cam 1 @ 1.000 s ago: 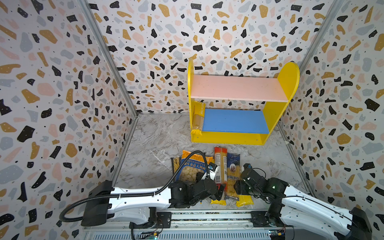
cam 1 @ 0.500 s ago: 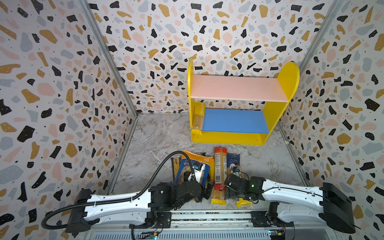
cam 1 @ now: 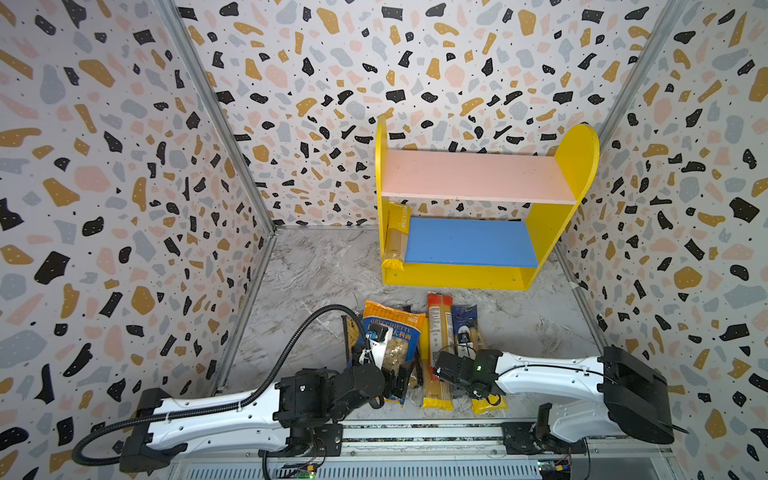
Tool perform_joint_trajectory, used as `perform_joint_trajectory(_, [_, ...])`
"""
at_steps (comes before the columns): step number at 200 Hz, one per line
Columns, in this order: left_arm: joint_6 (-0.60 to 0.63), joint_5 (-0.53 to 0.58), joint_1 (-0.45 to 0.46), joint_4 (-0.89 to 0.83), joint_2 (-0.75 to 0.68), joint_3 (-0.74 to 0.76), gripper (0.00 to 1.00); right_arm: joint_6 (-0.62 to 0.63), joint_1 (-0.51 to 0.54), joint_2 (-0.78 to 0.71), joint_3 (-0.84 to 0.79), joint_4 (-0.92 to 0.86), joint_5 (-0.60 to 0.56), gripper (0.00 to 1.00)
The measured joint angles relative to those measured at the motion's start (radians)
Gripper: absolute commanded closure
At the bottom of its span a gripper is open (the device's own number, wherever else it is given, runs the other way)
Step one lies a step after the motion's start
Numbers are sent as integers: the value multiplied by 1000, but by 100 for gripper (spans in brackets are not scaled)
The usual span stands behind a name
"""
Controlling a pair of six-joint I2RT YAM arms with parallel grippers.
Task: Place and organize the pasta boxes and bags onto the shelf
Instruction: 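Grasp the blue Ankara spaghetti pack with the right gripper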
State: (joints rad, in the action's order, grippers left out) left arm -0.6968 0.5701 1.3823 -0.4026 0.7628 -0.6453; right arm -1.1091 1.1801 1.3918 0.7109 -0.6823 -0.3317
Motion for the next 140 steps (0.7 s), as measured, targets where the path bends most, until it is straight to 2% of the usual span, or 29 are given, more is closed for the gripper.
perform_joint_trajectory(16, [0, 5, 0, -8, -9, 0, 0, -10, 0, -19, 0, 6, -5, 66])
perform_joint_trajectory(39, [0, 16, 0, -18, -21, 0, 0, -11, -11, -81, -9, 11, 6, 72])
perform_joint_trajectory(86, [0, 25, 0, -25, -27, 0, 0, 39, -97, -288, -63, -3, 82, 77])
perform_joint_trajectory(140, [-1, 42, 0, -25, 3, -1, 0, 143, -286, -534, -170, 58, 245, 81])
